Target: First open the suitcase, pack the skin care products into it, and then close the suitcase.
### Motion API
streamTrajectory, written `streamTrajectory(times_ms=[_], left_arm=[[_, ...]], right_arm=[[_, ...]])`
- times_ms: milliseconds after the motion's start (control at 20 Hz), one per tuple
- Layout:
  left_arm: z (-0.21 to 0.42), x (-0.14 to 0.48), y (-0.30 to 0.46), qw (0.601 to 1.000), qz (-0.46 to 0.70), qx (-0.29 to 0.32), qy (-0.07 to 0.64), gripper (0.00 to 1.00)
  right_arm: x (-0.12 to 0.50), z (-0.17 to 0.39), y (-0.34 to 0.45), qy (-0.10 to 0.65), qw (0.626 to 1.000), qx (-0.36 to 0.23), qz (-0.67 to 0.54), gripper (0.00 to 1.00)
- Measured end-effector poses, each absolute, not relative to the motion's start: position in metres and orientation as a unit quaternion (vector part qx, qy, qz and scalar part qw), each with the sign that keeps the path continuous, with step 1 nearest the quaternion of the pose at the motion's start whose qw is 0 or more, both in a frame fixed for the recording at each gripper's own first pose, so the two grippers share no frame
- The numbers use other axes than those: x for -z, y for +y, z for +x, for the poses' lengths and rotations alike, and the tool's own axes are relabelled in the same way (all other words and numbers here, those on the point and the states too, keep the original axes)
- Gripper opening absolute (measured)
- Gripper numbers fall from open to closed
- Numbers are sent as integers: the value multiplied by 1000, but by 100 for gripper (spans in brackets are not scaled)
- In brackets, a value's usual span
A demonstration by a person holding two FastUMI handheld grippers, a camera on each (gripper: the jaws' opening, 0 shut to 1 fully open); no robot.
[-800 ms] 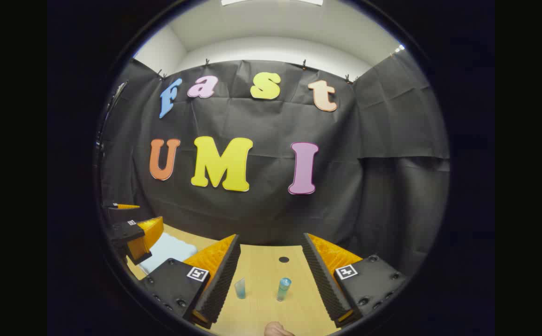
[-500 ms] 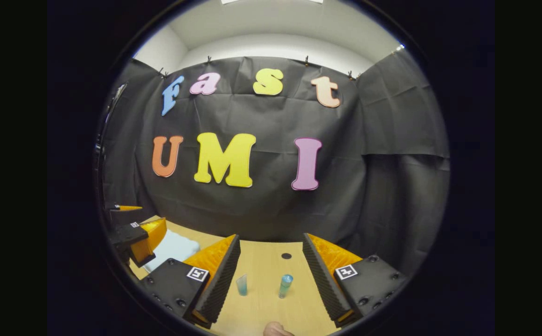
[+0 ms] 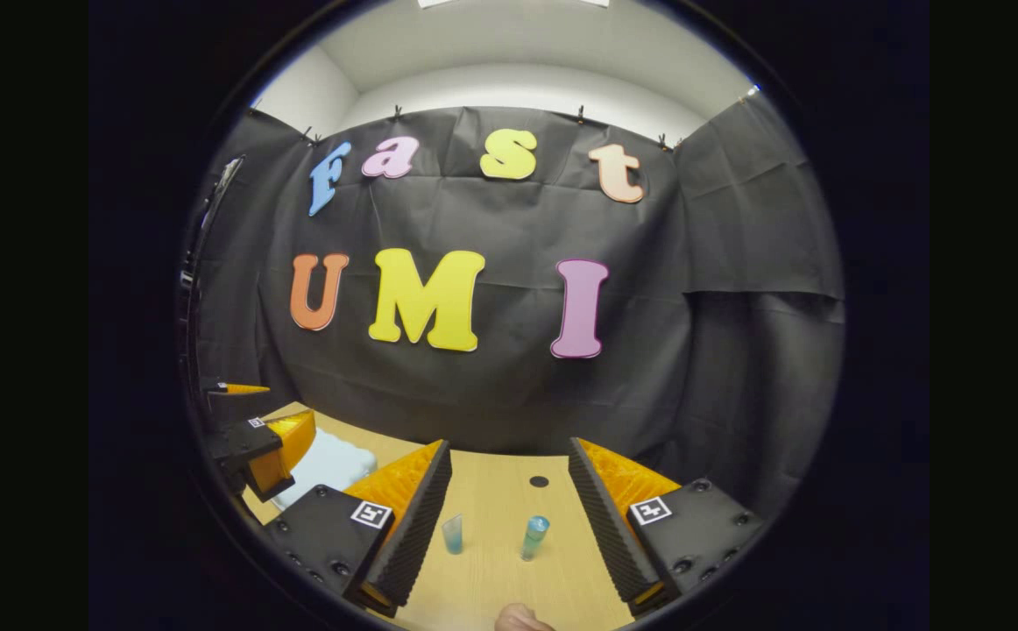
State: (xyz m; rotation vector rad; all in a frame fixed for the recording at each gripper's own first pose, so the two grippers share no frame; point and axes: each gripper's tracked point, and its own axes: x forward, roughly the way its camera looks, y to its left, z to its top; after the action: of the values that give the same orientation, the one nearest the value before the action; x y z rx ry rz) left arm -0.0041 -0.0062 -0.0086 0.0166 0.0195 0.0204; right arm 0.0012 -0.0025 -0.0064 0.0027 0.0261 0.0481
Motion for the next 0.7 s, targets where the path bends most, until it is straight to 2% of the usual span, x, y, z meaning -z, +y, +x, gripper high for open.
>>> streamTrajectory(times_ms=[350, 550, 700], left_arm=[[2, 27, 4, 997, 74, -24, 5, 99], [18, 81, 20, 981, 188, -45, 27, 99], [28, 121, 27, 953, 295, -53, 45, 99]], right_arm=[[14, 5, -19, 22, 1000, -9, -5, 80], [17, 12, -49, 27, 999, 22, 2, 80], [23, 15, -69, 32, 999, 34, 5, 80]])
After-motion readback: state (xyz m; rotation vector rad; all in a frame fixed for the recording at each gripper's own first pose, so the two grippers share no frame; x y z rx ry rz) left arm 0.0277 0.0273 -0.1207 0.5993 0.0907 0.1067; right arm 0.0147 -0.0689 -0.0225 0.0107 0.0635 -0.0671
